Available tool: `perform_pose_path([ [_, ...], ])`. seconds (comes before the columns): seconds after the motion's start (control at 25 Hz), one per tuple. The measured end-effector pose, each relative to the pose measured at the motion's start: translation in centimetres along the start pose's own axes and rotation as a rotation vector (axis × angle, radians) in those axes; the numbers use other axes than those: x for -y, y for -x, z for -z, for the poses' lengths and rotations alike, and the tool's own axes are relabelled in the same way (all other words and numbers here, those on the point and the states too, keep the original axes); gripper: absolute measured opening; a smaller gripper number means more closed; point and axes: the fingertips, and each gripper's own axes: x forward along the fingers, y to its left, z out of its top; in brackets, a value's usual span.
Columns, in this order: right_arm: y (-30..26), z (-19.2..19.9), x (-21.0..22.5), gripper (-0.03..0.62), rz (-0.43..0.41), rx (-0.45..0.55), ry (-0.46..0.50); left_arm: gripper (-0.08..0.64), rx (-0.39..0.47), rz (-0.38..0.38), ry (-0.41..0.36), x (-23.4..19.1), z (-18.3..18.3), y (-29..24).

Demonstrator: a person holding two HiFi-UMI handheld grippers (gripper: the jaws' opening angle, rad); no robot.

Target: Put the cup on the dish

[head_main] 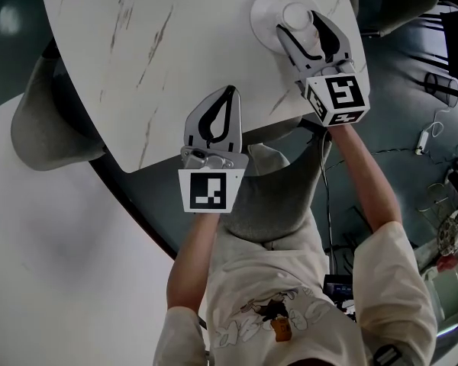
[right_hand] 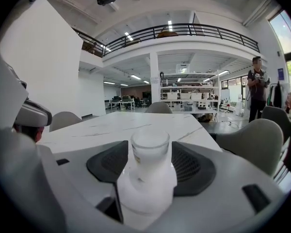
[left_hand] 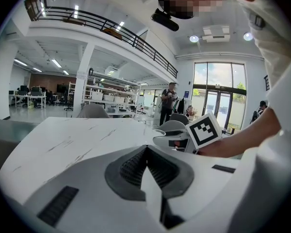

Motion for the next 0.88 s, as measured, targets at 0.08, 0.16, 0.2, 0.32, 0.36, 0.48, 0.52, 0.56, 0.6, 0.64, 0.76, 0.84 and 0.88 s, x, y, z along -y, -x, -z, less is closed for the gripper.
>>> perform_pose_path([
  [0.08, 0.7, -0.4, -0.2, 0.265, 0.003, 0.011, -0.012, 0.003, 0.008, -0.002, 0.003, 0.0, -0.2, 0.3],
  [0.16, 1.9, -0.8, -0.9, 0.265, -0.003, 0.020, -0.029, 0.002, 0.002, -0.008, 0.006, -0.1, -0.1, 1.0],
  [0.2, 2.6, -1.1, -1.3, 0.265, -0.009, 0.025, -0.036, 0.002, 0.002, -0.009, 0.005, 0.0, -0.2, 1.2],
  [0.32, 4.9, -2.4, -2.0, 0.265, -0.028, 0.042, -0.048, 0.002, 0.023, -0.008, -0.005, 0.4, -1.4, 1.7],
  [0.36, 5.8, -2.9, -2.3, 0.265, -0.032, 0.048, -0.046, 0.002, 0.031, -0.009, -0.007, 0.7, -1.8, 2.0],
  [0.48, 8.3, -4.4, -3.2, 0.265, -0.048, 0.070, -0.032, 0.002, 0.044, -0.009, -0.010, 1.5, -3.0, 3.0],
  [0.52, 9.1, -5.1, -3.5, 0.265, -0.056, 0.079, -0.025, 0.003, 0.044, -0.009, -0.010, 1.7, -3.3, 3.4],
  [0.56, 9.8, -5.8, -3.9, 0.265, -0.063, 0.087, -0.021, 0.002, 0.038, -0.008, -0.012, 2.0, -3.5, 3.8],
  [0.6, 10.4, -6.4, -4.3, 0.265, -0.068, 0.093, -0.020, 0.002, 0.027, -0.004, -0.018, 2.2, -3.5, 4.3],
  [0.64, 11.0, -7.0, -4.6, 0.265, -0.070, 0.098, -0.022, 0.002, 0.014, 0.000, -0.025, 2.4, -3.5, 4.8],
  [0.76, 12.9, -8.8, -5.8, 0.265, -0.078, 0.109, -0.025, 0.002, 0.009, 0.003, -0.022, 3.2, -4.2, 6.6],
  [0.84, 14.1, -10.1, -6.4, 0.265, -0.084, 0.122, -0.021, 0.002, 0.020, 0.004, -0.015, 3.9, -5.1, 7.6],
  [0.88, 14.7, -10.8, -6.6, 0.265, -0.083, 0.130, -0.022, 0.002, 0.024, 0.006, -0.016, 4.3, -5.6, 8.1],
])
